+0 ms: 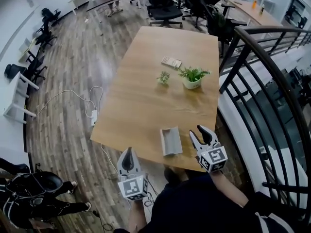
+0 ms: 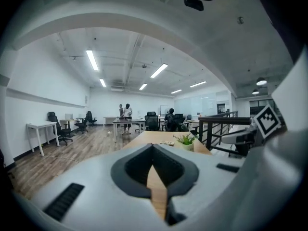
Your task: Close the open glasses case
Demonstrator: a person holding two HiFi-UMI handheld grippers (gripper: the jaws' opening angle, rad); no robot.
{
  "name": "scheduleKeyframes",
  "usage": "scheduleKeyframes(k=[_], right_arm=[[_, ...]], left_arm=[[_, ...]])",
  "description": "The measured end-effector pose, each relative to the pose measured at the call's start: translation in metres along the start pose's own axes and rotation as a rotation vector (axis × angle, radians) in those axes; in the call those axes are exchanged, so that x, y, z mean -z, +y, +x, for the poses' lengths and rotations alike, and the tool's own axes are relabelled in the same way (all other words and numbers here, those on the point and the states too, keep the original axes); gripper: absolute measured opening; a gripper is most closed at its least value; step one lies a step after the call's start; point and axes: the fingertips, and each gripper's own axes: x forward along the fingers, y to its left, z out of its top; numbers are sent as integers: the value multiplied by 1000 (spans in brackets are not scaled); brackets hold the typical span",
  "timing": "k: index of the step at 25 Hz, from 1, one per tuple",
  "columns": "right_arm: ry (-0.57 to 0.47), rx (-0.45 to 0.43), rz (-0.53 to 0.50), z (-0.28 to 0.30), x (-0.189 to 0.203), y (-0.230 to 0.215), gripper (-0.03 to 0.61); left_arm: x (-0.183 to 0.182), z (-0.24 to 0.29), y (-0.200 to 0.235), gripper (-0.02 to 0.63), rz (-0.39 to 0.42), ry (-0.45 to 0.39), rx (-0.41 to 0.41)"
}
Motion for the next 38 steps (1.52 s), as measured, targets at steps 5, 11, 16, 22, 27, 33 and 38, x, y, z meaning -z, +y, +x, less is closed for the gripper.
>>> scheduleKeyframes(k=[5,11,16,22,27,33,38], right_arm=[[0,-30,33,9,7,-16,169],[-3,-16,67,1,6,-29,169],[-9,3,136,7,9,-33,169],[115,30,309,39,66,-25,167],[305,49,441,70,148,-7,167],[455,76,432,75,209,3,155],[494,91,434,73,227,2,118]], left_arm=[[3,7,-23,-2,-6,26,-14],[5,15,-35,-2,20,43,23],[11,8,-30,-2,5,41,25],[23,-12,-16,-2,-17,50,20],[30,-25,-9,-2,-6,63,39],[33,-33,-3,-2,3,63,47],[36,-39,2,-2,2,57,52]])
